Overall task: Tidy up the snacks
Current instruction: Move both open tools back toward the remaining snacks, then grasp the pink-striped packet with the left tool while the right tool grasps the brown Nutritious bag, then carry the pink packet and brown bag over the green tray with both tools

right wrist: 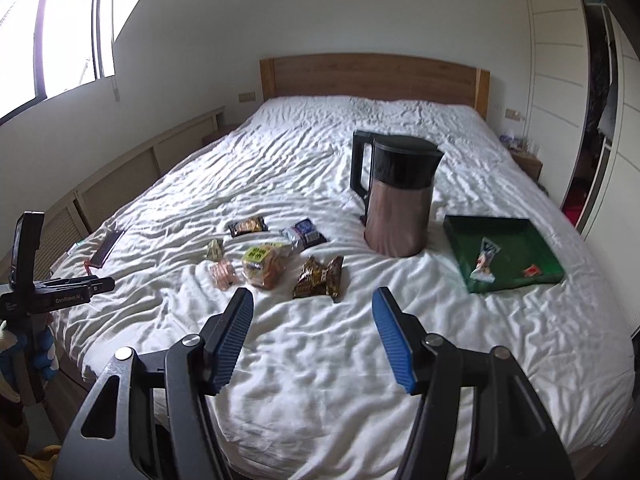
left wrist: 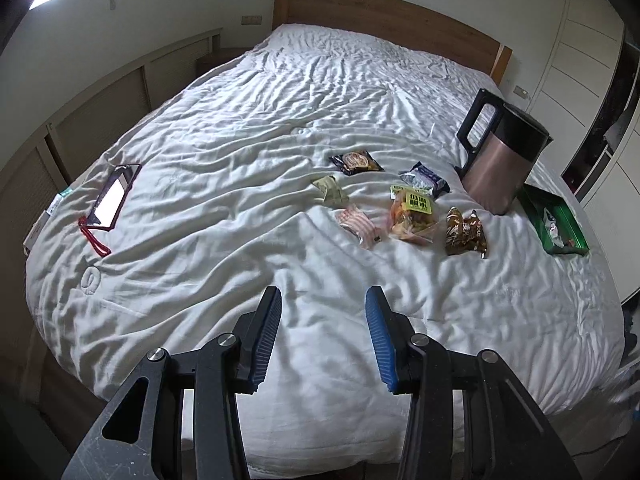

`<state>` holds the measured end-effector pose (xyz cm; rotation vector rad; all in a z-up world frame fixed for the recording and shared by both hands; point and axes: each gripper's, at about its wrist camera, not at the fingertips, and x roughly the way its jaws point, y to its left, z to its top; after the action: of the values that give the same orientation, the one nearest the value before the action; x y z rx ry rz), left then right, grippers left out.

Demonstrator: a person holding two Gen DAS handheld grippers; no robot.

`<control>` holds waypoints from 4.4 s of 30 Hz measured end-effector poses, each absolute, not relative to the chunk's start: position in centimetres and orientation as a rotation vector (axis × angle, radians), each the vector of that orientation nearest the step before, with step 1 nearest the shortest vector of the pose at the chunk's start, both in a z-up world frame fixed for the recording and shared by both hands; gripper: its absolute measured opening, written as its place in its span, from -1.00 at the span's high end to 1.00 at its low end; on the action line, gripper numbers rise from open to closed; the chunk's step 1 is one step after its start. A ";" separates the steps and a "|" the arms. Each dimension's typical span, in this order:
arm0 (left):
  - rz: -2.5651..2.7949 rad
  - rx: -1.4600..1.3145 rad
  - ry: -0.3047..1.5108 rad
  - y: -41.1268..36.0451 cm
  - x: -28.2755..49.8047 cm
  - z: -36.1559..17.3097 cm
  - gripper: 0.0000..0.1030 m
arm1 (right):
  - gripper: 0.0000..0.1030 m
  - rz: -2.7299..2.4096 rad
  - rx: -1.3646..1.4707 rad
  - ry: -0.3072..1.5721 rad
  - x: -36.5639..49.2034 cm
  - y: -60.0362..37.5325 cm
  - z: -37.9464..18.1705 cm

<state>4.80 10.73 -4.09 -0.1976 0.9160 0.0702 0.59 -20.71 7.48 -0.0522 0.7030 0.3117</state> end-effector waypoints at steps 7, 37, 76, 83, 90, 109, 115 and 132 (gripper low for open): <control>0.071 -0.212 1.015 9.1 9.6 -7.9 0.26 | 0.00 0.320 -0.023 0.797 5.1 -20.5 2.7; 0.114 -0.300 1.167 7.1 25.7 -17.9 0.26 | 0.00 0.406 -0.003 0.966 21.4 -14.2 -10.6; 0.107 -0.298 1.169 6.2 27.8 -20.6 0.35 | 0.51 0.378 0.020 1.016 25.4 -15.1 -15.3; 0.091 -0.349 1.149 6.9 27.4 -20.4 0.48 | 0.73 0.375 0.005 0.995 24.8 -15.0 -14.4; 0.072 -0.375 1.122 7.5 26.3 -19.3 0.49 | 0.74 0.365 0.006 0.980 23.9 -15.2 -13.1; 0.030 -0.343 1.081 6.7 21.2 -14.8 0.49 | 0.74 0.397 -0.007 0.970 17.1 -14.6 -8.6; 0.000 -0.326 1.060 6.3 17.8 -12.8 0.50 | 0.74 0.407 -0.024 0.961 13.7 -14.4 -6.7; -0.117 -0.211 1.002 1.4 8.9 -8.3 0.50 | 0.74 0.344 -0.029 0.912 2.7 -18.4 -2.7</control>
<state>8.87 1.40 -8.30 -0.2108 1.0022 -0.1166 2.73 -18.40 -2.72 -0.0293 0.9121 0.3439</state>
